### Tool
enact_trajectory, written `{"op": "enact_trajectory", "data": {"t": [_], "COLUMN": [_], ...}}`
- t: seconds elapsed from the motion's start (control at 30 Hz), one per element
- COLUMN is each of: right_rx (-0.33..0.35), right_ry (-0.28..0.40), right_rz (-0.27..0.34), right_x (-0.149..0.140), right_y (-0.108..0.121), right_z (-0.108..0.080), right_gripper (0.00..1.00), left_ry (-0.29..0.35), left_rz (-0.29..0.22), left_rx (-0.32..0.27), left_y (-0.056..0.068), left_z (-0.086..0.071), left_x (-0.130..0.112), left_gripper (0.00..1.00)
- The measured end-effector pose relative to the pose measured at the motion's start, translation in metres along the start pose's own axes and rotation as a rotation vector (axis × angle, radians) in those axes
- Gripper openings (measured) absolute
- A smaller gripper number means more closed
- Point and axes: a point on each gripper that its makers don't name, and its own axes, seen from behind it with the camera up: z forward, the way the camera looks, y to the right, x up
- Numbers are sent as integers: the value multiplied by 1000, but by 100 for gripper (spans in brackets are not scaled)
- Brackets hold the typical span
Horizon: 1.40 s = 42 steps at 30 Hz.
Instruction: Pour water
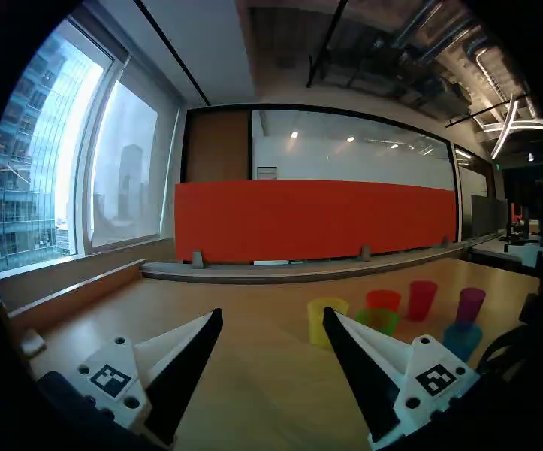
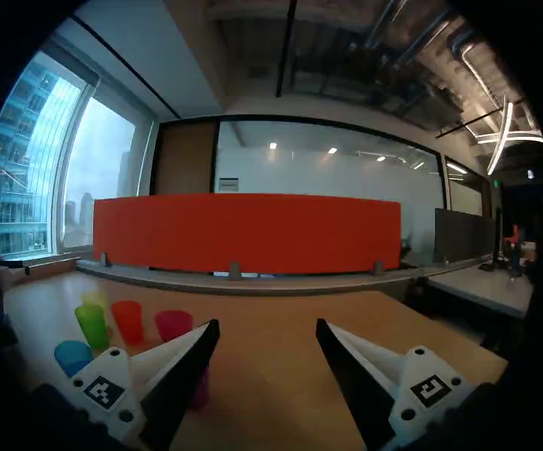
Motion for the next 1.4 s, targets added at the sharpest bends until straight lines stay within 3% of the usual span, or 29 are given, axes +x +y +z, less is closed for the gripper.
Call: {"op": "enact_trajectory", "data": {"t": [0.27, 0.57, 0.97, 1.2, 1.4], "right_rx": [35, 59, 61, 77, 160], "right_ry": [0, -20, -24, -15, -19], "right_rz": [25, 22, 23, 8, 9], "right_x": [44, 90, 144, 155, 156], "right_y": [-8, -13, -13, -19, -36], "right_z": [3, 8, 19, 20, 18], "right_gripper": [99, 100, 99, 100, 100], "left_ry": [8, -14, -14, -11, -28], "left_rz": [2, -43, -41, -21, -42], "left_rx": [-24, -55, -101, -130, -190], "left_y": [9, 11, 15, 22, 31], "left_z": [6, 13, 17, 14, 13], "left_x": [48, 102, 163, 176, 173], "left_gripper": [100, 100, 100, 100, 100]}}
